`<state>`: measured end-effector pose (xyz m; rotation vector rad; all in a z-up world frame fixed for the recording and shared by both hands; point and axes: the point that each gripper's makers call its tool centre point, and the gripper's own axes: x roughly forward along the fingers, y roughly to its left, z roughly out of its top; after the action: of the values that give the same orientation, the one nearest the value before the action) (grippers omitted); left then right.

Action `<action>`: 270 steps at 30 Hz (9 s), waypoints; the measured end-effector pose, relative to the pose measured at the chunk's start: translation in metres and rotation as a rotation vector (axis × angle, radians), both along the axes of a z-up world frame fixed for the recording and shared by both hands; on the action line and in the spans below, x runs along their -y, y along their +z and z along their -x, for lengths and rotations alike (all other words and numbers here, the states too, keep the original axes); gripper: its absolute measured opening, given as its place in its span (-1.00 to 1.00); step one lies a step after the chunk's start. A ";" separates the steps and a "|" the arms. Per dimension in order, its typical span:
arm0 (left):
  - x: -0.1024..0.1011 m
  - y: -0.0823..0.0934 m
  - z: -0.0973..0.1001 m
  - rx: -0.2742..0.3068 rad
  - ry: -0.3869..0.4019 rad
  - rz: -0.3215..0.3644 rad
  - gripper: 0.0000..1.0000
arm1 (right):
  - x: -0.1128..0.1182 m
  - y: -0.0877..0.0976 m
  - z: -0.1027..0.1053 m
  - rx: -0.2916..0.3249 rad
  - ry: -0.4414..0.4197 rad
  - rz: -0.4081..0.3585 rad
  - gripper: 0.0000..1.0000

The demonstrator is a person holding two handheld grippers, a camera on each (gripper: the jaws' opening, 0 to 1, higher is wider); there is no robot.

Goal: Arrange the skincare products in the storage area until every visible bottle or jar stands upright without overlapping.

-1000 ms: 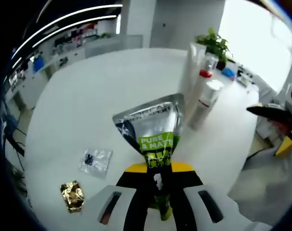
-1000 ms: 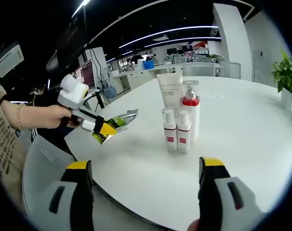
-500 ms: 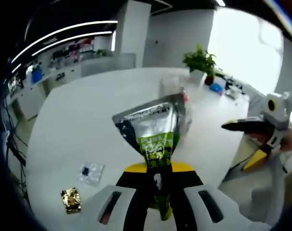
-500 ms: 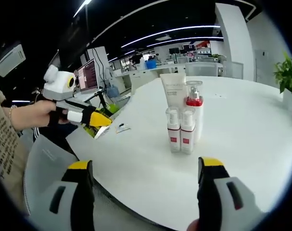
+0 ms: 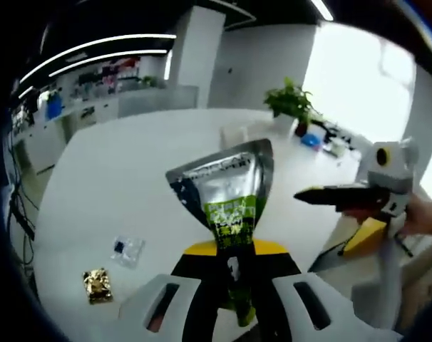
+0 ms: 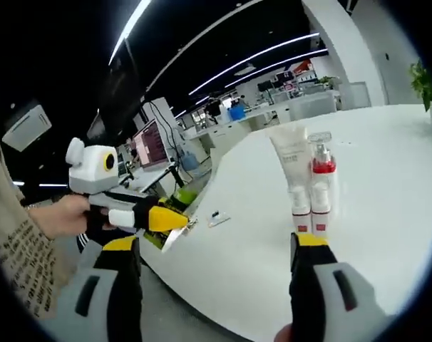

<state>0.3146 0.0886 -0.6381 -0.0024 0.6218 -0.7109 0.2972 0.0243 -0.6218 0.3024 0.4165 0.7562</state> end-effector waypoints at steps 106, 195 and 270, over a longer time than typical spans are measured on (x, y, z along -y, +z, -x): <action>0.014 0.123 0.037 -0.216 -0.166 1.006 -1.00 | -0.024 0.096 -0.008 -0.105 0.156 -0.661 -0.32; 0.032 -0.006 -0.020 -0.425 0.101 0.864 -1.00 | 0.044 -0.010 -0.024 -0.137 -0.102 -0.233 0.97; -0.013 -0.132 -0.036 -0.179 0.005 -0.039 -0.56 | 0.073 -0.031 -0.017 -0.150 -0.170 -0.094 0.97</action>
<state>0.3504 0.1016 -0.7697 -0.0320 0.8065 -0.6985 0.3140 -0.0484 -0.6530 0.4790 0.4912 0.5896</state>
